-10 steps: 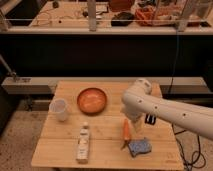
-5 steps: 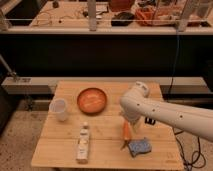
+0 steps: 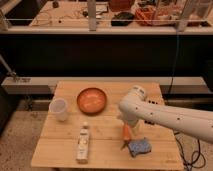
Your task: Place the pepper in the ceramic bowl
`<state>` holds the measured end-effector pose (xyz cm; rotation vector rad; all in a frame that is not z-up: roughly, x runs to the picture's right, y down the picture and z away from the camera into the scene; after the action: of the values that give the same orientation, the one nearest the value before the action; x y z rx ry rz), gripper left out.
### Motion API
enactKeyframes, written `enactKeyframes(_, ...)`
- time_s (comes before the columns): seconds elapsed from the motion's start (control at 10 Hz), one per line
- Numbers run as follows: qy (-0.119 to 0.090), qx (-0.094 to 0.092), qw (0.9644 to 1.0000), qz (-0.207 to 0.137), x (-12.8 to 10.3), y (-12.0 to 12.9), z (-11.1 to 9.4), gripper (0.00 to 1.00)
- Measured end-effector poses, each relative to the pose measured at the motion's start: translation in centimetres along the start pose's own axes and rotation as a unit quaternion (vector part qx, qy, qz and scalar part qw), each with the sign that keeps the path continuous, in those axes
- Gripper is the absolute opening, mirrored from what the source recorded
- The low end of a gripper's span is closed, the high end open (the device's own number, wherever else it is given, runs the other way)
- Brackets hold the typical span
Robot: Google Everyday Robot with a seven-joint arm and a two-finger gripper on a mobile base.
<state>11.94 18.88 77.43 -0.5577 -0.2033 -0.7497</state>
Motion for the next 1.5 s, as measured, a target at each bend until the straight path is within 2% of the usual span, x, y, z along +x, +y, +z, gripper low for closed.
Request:
enactKeyframes(0.7,-0.01,0.008,0.9989,-0.045,-0.7,0.8,2.3,0.8)
enactKeyframes(1.0,-0.017,0.012,0.9983,-0.055,-0.9,1.7,3.1,0.8)
enactKeyframes(1.5,-0.032,0.022,0.9966,-0.073,-2.0,1.5,4.5,0.8)
